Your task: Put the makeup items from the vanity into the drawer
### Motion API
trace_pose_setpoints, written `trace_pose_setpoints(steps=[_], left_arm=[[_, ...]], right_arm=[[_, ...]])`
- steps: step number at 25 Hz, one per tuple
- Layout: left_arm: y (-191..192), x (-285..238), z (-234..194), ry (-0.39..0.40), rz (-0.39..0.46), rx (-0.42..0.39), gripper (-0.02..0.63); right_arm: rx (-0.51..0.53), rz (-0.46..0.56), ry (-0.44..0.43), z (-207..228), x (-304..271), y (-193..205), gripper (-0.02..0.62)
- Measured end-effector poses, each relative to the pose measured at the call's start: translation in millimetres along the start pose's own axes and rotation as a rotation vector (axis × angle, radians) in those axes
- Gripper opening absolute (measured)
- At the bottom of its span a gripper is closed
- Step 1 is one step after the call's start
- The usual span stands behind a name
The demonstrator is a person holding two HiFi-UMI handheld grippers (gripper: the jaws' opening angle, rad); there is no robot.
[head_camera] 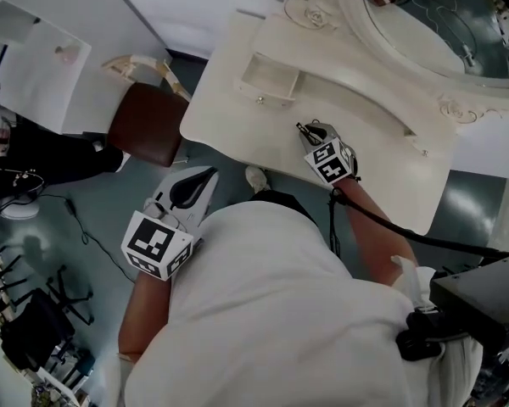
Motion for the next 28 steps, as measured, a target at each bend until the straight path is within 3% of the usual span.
trace_pose_setpoints(steps=[16,28], left_arm=[[-10.5,-27.6,-3.4,-0.056,0.020,0.009,0.002],[-14.8,-30.6,-2.8,-0.080,0.036,0.015,0.002]], right_arm=[[0.062,0.025,-0.046,21.7,10.1,-9.5,0.015],[0.094,0.148,-0.108,50.8,44.9,-88.2,0.014]])
Point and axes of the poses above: the fingertips, and each gripper's own axes: x backward along the fingers, z to its right, y out of its underside, the point moved 3 cm from there along x, backward along the fingers, and after that the axes turned 8 degrees about y, right-handed, at the moved point
